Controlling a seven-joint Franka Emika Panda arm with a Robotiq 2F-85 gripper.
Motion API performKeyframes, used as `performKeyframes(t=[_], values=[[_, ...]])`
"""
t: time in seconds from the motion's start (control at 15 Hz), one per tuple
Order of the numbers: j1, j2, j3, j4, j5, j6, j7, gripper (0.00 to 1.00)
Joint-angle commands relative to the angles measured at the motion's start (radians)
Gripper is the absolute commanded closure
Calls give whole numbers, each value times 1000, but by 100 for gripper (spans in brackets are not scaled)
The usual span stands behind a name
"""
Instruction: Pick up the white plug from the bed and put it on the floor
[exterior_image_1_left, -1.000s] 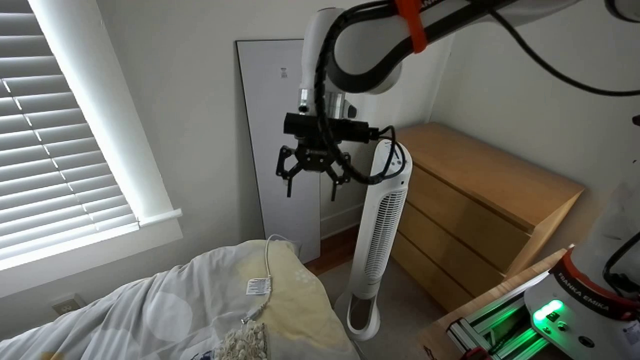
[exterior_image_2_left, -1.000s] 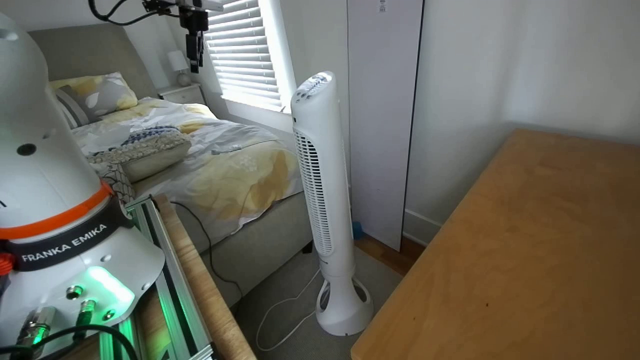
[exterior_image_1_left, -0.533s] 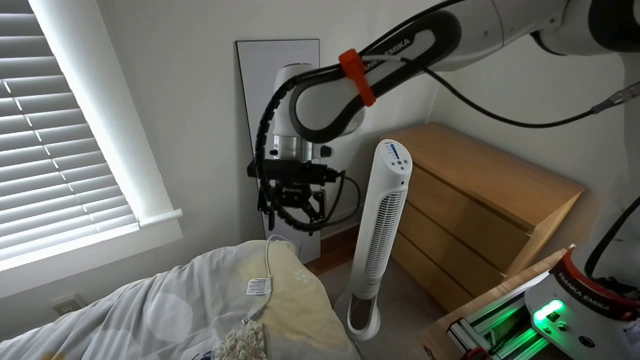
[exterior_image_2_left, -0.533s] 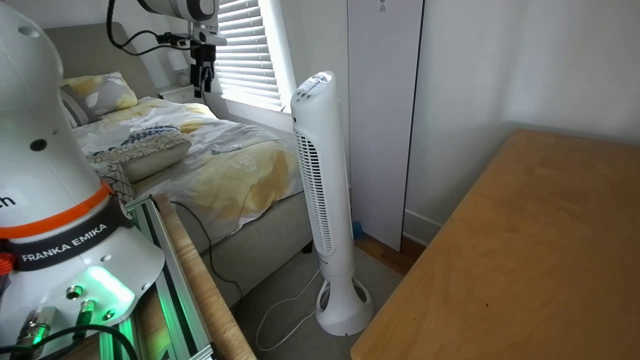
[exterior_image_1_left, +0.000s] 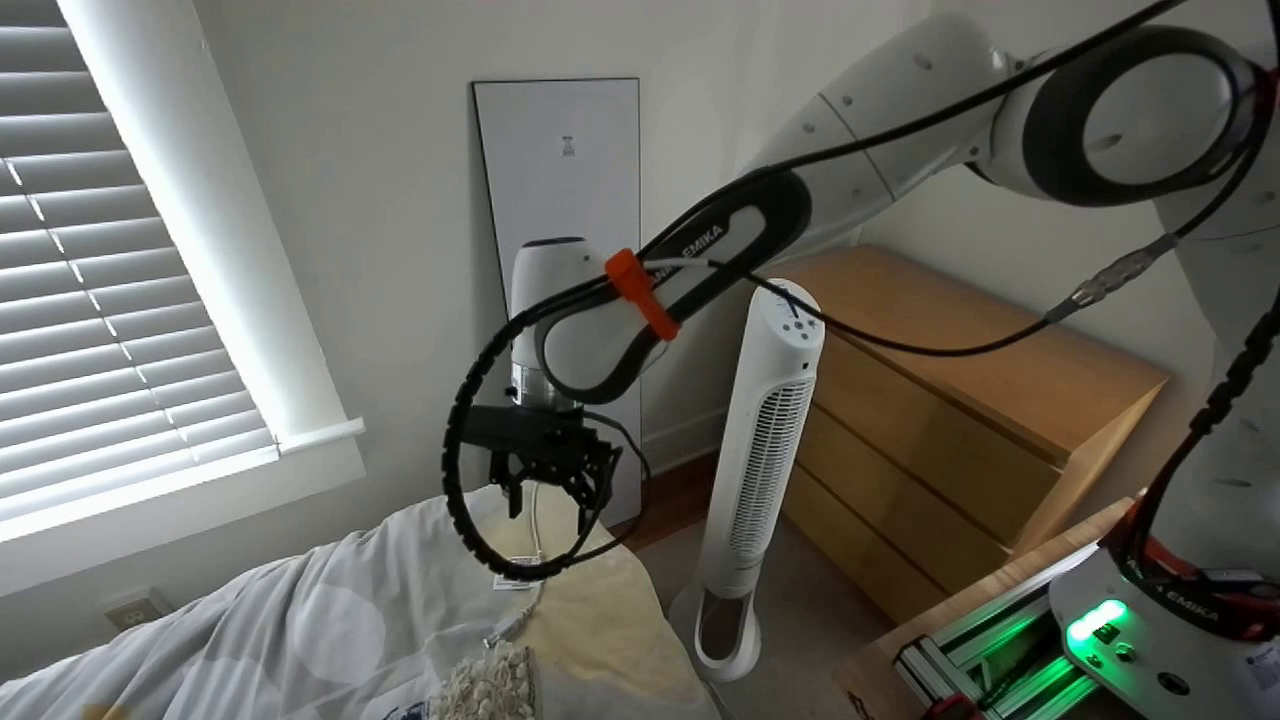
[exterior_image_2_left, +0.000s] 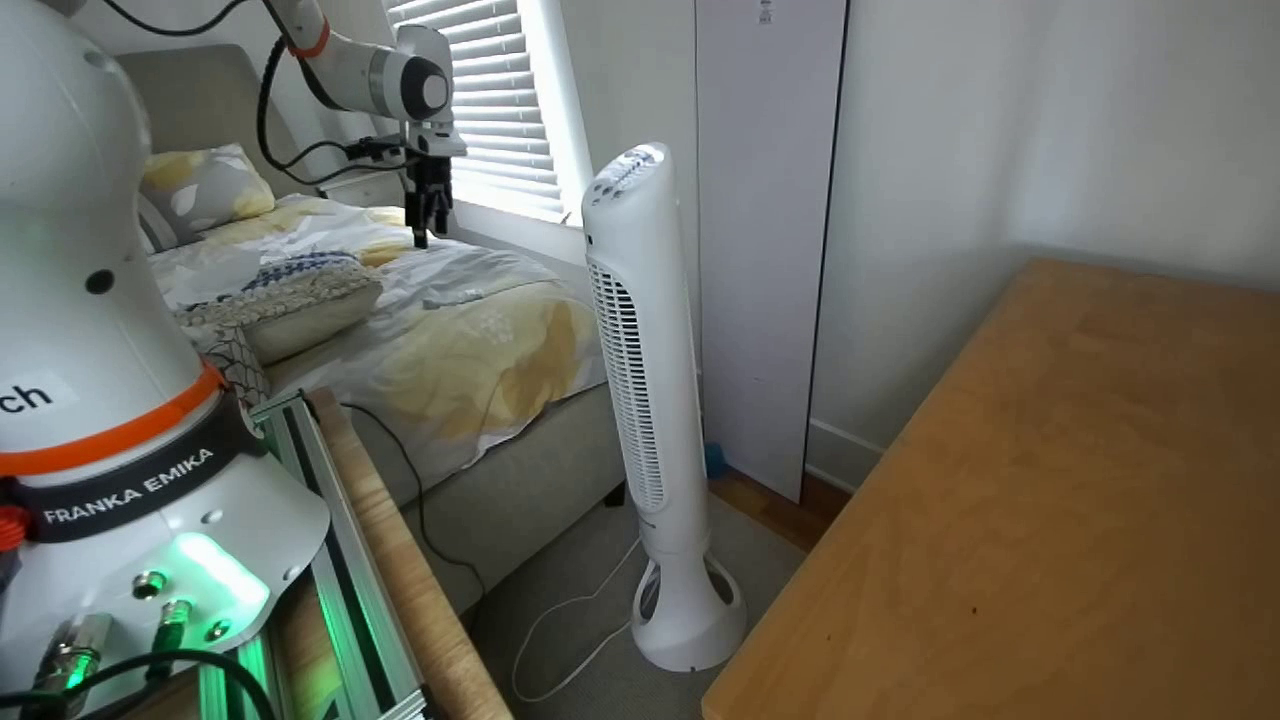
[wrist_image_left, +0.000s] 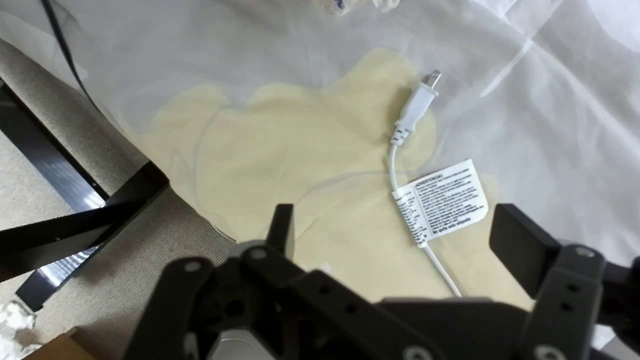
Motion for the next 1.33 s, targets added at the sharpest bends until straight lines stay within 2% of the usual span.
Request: performKeyframes(t=[0.0,0.07,0.13,0.33,0.87,1.27], values=[[62,134,-45,132,-13,48,38,0],[50,157,-27,157,4,28,-2,0],[40,92,-33,80,9,33,-1,0],[47,143,-34,132,11,33,-6,0],[57,193,-15,177,12,35,-53,0],[79,245,-8,203,46,27,-36,0]])
